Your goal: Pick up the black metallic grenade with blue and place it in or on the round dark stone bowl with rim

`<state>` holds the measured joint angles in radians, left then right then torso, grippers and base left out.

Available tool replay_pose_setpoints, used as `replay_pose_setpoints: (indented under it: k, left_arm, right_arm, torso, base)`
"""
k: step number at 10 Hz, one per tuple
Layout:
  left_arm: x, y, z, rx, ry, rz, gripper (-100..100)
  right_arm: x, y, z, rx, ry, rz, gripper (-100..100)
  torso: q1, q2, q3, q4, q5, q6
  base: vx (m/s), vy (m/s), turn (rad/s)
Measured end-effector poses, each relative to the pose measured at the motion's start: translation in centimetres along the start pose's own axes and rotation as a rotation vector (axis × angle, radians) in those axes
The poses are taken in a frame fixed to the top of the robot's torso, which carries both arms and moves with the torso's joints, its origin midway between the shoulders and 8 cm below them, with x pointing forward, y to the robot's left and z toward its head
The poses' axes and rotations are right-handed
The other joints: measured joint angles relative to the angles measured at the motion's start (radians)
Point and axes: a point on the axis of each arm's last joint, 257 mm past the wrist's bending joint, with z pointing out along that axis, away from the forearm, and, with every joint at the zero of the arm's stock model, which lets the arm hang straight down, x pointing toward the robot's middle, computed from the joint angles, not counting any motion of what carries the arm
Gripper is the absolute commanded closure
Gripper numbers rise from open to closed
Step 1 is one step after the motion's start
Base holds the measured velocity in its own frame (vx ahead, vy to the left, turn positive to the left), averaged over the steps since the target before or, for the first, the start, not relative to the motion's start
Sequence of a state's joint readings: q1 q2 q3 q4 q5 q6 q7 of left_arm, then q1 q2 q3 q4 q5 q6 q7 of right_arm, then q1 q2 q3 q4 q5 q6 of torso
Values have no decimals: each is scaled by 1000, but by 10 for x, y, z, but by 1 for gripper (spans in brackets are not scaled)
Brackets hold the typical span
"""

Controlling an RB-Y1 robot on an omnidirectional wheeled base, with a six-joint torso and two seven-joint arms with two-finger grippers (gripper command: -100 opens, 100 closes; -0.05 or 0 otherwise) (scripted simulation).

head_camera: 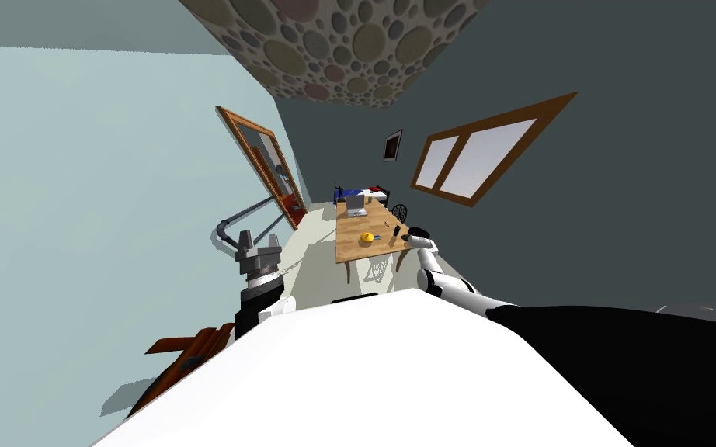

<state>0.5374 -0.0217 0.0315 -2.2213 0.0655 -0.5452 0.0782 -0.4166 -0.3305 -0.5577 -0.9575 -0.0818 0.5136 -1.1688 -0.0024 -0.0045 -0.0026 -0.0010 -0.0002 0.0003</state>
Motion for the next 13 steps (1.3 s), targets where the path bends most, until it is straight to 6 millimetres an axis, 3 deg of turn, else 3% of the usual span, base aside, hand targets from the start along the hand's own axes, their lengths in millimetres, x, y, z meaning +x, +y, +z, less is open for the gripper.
replay_pose_setpoints:
  k: [5, 13]
  left_arm:
    - [0, 0, 0, 0, 0, 0, 0]
    - [0, 0, 0, 0, 0, 0, 0]
  right_arm:
    - [-18, -19, 8, 61, -120, 184, -100]
    - [-37, -76, 4, 192, -341, 512, -100]
  torso:
    - [-1, -1, -1, 0, 0, 0]
    - [-4, -4, -2, -1, -1, 0]
  base:
    - [59, -56, 26]
    - [93, -105, 41]
